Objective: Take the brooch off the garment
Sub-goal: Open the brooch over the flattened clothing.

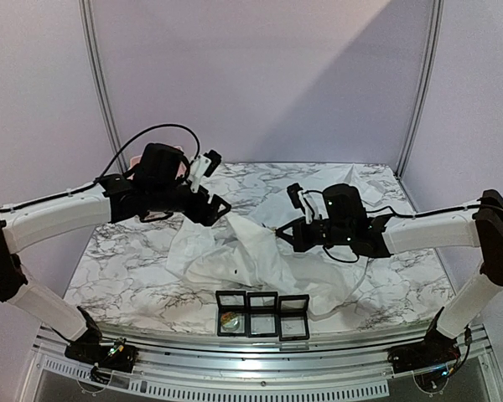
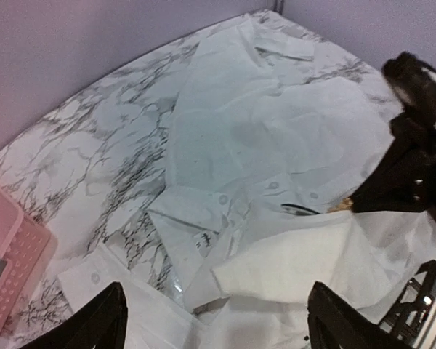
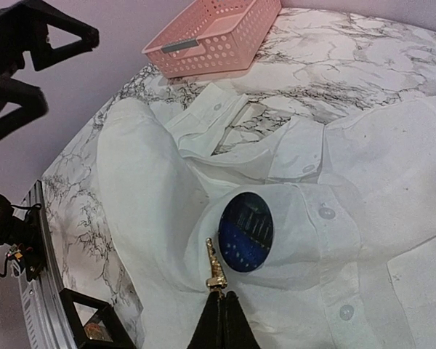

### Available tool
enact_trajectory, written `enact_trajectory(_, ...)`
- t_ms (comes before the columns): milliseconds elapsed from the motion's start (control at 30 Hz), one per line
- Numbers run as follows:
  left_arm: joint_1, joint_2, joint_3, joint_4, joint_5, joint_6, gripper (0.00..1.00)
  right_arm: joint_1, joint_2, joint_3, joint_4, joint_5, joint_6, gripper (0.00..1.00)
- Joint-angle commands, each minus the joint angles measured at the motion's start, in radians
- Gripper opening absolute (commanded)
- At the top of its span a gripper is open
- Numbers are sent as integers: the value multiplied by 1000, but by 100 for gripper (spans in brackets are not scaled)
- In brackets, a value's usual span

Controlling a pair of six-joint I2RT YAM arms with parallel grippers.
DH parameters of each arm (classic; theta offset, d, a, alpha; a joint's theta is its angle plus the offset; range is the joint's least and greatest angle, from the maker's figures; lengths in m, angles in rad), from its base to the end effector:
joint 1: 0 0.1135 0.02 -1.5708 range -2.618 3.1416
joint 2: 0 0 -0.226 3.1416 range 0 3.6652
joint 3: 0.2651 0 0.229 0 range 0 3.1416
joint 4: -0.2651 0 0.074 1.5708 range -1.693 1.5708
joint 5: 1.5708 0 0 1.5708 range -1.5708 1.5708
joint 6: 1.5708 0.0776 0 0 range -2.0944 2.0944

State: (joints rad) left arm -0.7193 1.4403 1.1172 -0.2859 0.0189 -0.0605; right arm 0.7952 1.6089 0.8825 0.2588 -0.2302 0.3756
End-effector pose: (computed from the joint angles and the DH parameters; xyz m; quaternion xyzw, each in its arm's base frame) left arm 0.2575 -0.2274 0.2376 0.2909 0.8375 -0.1836 0.4247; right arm 0.2444 0.2746 0.1700 -0.2351 0.8150 0.3692 0.3799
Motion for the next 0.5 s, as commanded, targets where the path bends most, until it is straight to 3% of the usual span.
enact_trajectory(0,-15,28,30,8,273,59,86,-5,-33,11,-13,-12,-17,0)
enact_trajectory(167,-31,158,111,-68,504,88,85,-7,-34,6,-8,-38,-21,0)
enact_trajectory(467,-48,336,260,-171,582,178,83,-8,-29,-2,12,-122,-38,0)
